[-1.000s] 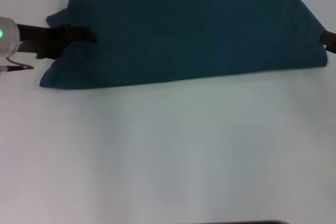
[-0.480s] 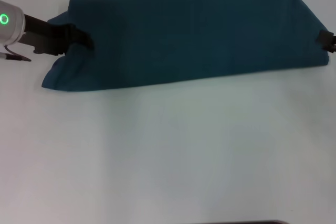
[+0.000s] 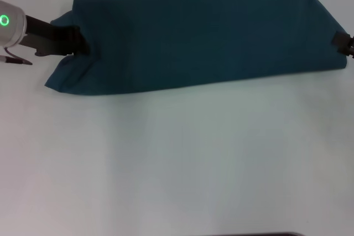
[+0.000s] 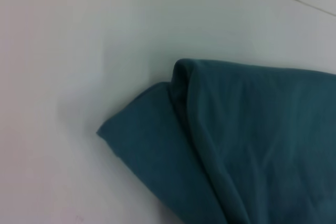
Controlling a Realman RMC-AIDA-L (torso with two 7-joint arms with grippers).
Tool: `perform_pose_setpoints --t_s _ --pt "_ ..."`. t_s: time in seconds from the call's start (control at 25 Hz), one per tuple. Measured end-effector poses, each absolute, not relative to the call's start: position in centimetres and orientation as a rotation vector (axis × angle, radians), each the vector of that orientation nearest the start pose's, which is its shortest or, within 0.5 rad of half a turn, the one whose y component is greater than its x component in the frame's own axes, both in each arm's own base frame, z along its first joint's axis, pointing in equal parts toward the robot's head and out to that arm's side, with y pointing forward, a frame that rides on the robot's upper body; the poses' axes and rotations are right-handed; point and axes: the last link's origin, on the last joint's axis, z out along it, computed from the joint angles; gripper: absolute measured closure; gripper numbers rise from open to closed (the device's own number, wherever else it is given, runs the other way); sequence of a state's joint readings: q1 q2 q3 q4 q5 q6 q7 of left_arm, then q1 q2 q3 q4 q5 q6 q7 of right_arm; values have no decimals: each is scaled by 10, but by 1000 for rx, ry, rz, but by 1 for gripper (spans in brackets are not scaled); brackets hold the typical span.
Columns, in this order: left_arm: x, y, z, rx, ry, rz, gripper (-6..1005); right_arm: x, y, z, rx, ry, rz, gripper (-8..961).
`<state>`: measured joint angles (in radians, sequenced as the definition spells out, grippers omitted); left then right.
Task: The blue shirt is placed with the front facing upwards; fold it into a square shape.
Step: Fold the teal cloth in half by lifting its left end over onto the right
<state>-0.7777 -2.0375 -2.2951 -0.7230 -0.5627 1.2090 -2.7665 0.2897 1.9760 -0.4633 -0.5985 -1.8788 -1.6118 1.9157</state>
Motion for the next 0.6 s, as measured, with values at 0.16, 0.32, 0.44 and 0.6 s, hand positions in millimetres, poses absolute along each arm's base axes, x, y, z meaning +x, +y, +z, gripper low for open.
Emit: perform_pose_setpoints --t_s 0.16,0.32,0.44,0.6 --pt "-255 413 8 -2031 -1764 -49 868 354 271 72 -2068 1555 1036 26" --pt "-255 413 10 -2034 -1753 -53 913 354 271 72 -2067 1555 1037 26" --pt "-260 412 15 -2025 -1746 -53 946 354 271 72 -2063 1563 1042 26" --pt "-277 411 34 -1952 -1756 -75 957 354 270 72 -2060 1568 1046 26"
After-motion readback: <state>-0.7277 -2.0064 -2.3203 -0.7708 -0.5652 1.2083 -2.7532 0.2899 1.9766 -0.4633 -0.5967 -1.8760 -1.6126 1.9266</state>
